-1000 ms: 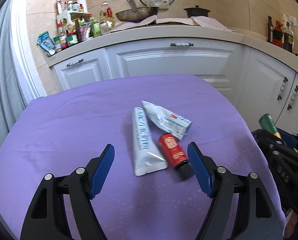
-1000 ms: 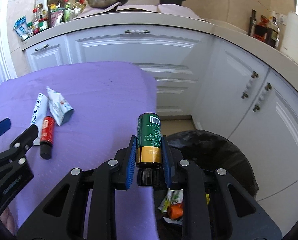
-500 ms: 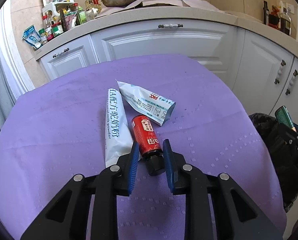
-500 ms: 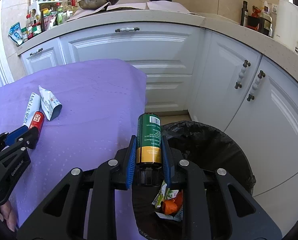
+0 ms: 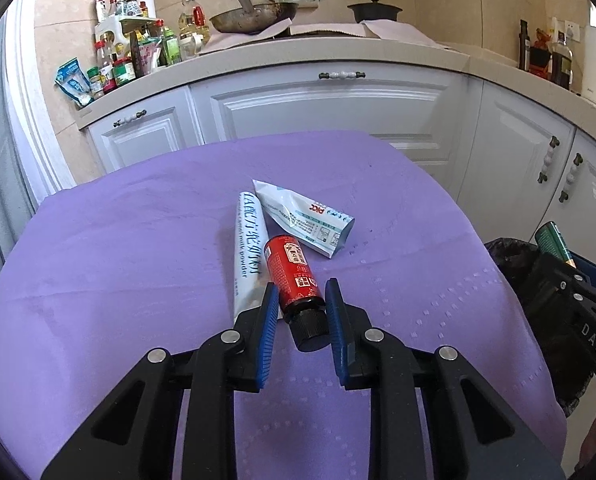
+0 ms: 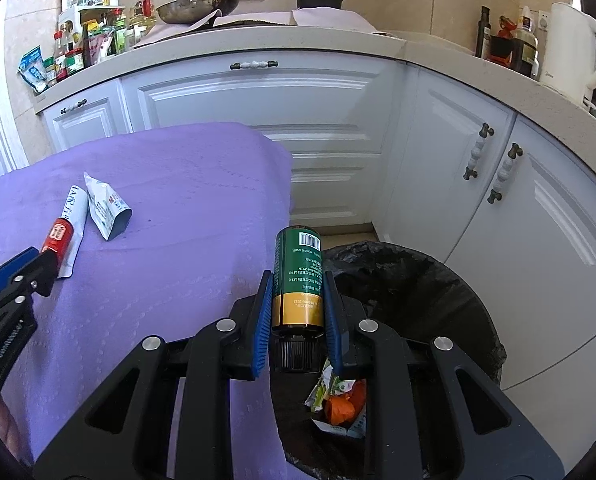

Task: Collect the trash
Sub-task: 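Carry the green bottle and red bottle over the black bin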

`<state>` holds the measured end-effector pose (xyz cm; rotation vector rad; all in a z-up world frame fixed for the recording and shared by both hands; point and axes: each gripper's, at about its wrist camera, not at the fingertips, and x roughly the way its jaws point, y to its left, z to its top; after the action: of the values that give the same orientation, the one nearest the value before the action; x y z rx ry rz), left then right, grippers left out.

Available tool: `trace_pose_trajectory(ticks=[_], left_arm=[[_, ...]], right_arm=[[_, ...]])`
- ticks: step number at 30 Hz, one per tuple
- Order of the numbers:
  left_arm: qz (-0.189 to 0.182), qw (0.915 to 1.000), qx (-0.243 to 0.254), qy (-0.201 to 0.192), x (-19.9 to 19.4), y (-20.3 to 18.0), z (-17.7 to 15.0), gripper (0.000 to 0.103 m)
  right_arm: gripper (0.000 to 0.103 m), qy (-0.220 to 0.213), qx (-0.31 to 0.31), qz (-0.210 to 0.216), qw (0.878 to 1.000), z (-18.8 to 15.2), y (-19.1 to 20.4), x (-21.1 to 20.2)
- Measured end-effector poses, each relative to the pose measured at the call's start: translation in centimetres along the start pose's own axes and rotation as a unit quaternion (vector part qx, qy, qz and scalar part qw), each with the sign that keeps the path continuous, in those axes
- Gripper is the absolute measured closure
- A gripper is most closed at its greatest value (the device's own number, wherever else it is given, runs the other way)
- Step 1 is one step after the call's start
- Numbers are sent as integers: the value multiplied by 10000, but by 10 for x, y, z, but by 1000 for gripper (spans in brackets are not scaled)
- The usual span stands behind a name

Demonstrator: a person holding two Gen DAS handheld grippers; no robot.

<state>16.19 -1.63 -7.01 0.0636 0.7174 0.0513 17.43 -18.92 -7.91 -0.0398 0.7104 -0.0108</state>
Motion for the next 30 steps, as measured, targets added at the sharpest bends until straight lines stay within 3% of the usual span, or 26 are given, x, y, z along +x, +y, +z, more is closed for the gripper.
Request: trace_pose_trajectory(ticks=[12, 30], left_arm=[[-195, 9996, 25, -219, -29, 0, -4, 78], [-1012, 9908, 635, -641, -65, -67, -6, 78]], right_arm=[[80, -123, 167, -167, 9996, -9, -13, -22], [80, -293, 605, -806, 9945, -33, -71, -55]])
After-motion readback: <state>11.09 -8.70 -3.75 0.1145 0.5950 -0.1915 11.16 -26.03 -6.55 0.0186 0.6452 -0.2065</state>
